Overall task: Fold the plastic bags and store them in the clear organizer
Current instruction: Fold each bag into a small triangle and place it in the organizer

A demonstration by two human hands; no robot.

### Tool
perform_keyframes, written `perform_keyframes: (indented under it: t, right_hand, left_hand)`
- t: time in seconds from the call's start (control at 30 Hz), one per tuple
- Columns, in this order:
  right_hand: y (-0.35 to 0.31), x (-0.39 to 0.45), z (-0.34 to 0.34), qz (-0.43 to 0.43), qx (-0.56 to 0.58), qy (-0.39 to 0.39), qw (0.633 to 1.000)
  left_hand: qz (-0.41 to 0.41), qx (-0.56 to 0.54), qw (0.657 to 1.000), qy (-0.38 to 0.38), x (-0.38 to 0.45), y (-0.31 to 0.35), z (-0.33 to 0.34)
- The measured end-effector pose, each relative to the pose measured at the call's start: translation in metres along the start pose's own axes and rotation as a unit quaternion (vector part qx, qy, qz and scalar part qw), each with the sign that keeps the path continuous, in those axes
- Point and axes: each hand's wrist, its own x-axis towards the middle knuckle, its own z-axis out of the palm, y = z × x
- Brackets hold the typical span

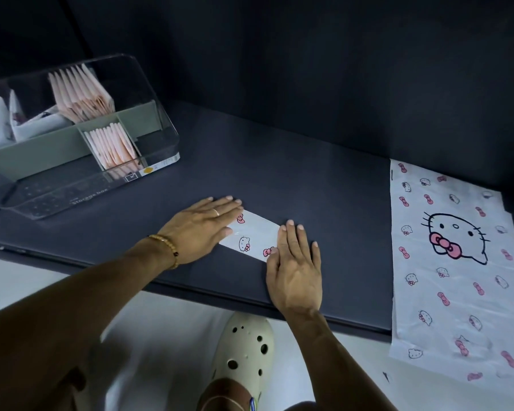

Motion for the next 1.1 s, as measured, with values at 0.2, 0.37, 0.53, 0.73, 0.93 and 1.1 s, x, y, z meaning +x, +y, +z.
perform_keyframes:
  t: [0.2, 0.37, 0.53, 0.73, 0.93, 1.1]
  right_hand:
    - [-0.001, 0.0, 0.0, -0.005, 0.011, 0.015, 1.0]
    - [0.001, -0.001, 0.001, -0.006, 0.011, 0.01, 1.0]
    - [0.002, -0.001, 0.002, -0.004, 0.011, 0.013, 1.0]
    - [0.001, -0.002, 0.001, -0.005, 0.037, 0.016, 0.999]
    - [-0.008, 0.005, -0.025, 0.024, 0.213, -0.034, 0.976]
    - [-0.061, 0.036, -0.082, 0.048, 0.397, -0.062, 0.915]
  left_hand:
    - [-0.074, -0.107, 0.985, 0.111, 0.012, 0.024, -0.02]
    - [-0.025, 0.046, 0.999, 0.01, 0.037, 0.053, -0.015]
    - [-0.071, 0.039, 0.993, -0.082, 0.051, 0.056, -0.023]
    - [-0.077, -0.114, 0.988, -0.066, 0.026, 0.06, -0.024]
    - [-0.155, -0.45, 0.879, -0.032, -0.013, 0.047, -0.042]
    - [-0.172, -0.464, 0.869, 0.027, -0.029, 0.029, -0.074]
